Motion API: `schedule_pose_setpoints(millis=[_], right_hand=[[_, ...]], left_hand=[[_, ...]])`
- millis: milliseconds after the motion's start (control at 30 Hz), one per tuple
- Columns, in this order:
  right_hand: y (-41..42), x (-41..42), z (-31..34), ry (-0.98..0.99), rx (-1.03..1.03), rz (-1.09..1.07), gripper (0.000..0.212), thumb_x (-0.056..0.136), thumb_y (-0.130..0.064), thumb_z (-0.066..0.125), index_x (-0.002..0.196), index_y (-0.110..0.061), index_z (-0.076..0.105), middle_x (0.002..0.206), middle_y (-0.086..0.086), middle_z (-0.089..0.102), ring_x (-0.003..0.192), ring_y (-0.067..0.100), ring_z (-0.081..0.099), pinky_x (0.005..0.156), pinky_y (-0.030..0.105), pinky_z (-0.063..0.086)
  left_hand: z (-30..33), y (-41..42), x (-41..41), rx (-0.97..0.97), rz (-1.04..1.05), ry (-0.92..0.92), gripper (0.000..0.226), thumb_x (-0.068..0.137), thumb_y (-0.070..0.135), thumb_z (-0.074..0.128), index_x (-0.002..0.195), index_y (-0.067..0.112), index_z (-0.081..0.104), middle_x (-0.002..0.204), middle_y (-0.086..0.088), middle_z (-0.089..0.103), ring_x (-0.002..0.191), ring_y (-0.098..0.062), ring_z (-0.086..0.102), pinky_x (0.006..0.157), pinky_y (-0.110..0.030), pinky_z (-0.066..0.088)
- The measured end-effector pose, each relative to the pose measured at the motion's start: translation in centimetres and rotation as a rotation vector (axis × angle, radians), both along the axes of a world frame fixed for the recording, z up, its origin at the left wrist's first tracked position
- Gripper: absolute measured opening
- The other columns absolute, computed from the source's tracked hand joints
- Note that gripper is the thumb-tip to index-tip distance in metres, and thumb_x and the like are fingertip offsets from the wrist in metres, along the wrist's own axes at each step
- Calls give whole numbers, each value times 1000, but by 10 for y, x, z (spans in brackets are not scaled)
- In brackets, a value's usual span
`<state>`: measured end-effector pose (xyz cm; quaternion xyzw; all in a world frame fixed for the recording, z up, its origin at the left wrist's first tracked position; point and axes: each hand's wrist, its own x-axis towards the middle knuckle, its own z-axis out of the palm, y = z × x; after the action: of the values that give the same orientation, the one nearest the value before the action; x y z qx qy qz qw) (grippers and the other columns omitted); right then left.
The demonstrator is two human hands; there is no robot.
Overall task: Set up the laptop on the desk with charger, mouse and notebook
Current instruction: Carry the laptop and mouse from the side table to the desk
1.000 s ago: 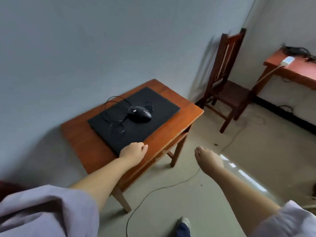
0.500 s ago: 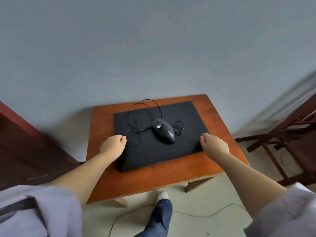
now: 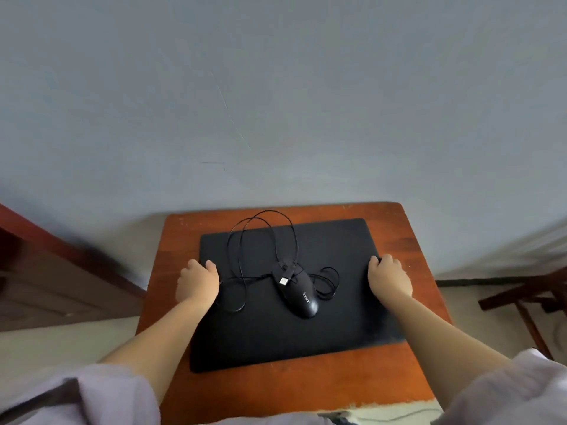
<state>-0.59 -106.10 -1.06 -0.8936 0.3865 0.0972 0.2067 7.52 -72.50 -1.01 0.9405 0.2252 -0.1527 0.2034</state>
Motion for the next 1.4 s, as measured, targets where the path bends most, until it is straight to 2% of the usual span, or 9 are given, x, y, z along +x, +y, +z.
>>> schedule_pose_setpoints(millis=[200,300,400,533,700,867,1000,1200,1400], right_hand=[[-6,12,-4,69,85,-42,65,94,-53,21,131,-4,42,130,20,49,115,37,50,91,43,42],[-20,12,-3,63,156,-38,74,93,-58,16,130,-2,45,128,19,54,114,35,53,88,40,42],[-36,-4,-3,-17,193,-115,75,93,-59,17,121,1,52,119,18,60,108,34,56,79,35,39],[-68,-53,-1,-110,243,-304,69,92,-58,22,112,-2,56,112,17,62,101,33,55,81,36,40],[-121,-157,4,-207,297,-600,57,93,-56,24,93,-8,54,91,8,57,79,23,50,72,32,38],[-177,-302,2,-266,265,-898,56,93,-55,27,93,-7,55,83,5,56,65,16,48,69,32,37],[-215,-431,1,-278,217,-1066,60,92,-56,25,91,-5,57,89,8,57,77,24,51,71,33,38],[-261,-607,-1,-242,139,-1267,66,92,-56,23,97,-1,59,96,14,60,82,28,49,71,33,36],[-310,-732,-9,-218,90,-1468,69,92,-57,25,106,2,60,114,22,63,106,36,56,74,33,34]], left_hand=[[7,-10,17,-3,119,192,64,96,49,33,125,-6,47,127,-24,53,115,-40,53,94,-46,48],[10,-14,25,-57,60,187,66,97,51,30,102,-8,58,94,-19,63,101,-39,62,70,-38,51],[19,-32,32,-121,24,154,70,96,54,30,109,-9,57,83,-16,60,91,-37,62,67,-38,46],[35,-90,36,-128,-109,135,72,95,54,32,119,-11,53,123,-25,59,108,-40,57,83,-40,47],[40,-200,6,-152,-347,126,73,94,55,33,120,-10,53,127,-25,56,111,-40,55,81,-37,44],[40,-331,-80,-222,-571,172,73,93,57,35,124,-9,49,129,-23,55,111,-39,54,76,-36,40],[35,-425,-181,-232,-760,214,72,94,55,36,131,-5,44,136,-22,50,121,-39,49,92,-40,43],[27,-543,-337,-215,-968,330,73,94,56,34,135,-3,41,141,-21,45,125,-39,45,101,-44,40],[18,-662,-454,-221,-1172,356,73,93,55,37,134,-6,40,141,-22,45,126,-39,43,103,-42,37]])
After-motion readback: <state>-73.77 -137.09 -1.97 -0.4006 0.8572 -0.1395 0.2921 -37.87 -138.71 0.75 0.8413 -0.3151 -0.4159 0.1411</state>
